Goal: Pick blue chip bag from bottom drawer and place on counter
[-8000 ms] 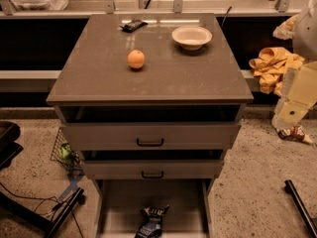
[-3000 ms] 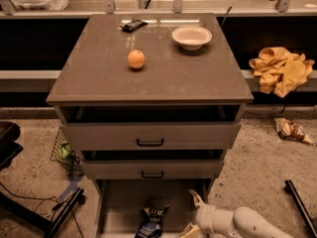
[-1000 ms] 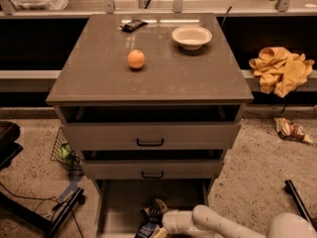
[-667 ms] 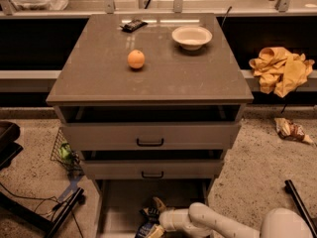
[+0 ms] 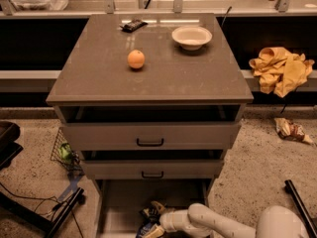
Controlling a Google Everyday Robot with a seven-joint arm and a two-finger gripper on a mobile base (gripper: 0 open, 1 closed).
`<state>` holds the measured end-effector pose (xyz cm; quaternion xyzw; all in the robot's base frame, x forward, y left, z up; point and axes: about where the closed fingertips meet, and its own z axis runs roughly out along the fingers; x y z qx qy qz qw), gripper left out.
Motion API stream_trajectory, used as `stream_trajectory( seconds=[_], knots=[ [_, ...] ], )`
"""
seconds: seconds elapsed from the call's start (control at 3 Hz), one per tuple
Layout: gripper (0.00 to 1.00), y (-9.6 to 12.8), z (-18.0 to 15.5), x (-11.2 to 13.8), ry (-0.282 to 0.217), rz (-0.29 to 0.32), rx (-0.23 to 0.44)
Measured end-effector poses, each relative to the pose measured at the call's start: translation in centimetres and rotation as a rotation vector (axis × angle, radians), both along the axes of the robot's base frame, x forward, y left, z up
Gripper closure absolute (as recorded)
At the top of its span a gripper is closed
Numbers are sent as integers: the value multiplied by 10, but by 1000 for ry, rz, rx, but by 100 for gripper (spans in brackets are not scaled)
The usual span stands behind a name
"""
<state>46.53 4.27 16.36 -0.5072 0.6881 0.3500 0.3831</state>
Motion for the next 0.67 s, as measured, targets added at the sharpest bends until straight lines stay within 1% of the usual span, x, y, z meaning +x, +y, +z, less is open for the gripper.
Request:
stream_trajectory(
  seconds=[0.33, 0.67],
  knots=[
    [38, 2, 0, -1, 2, 2, 2],
    [62, 4, -1, -2, 3, 5, 4]
  ],
)
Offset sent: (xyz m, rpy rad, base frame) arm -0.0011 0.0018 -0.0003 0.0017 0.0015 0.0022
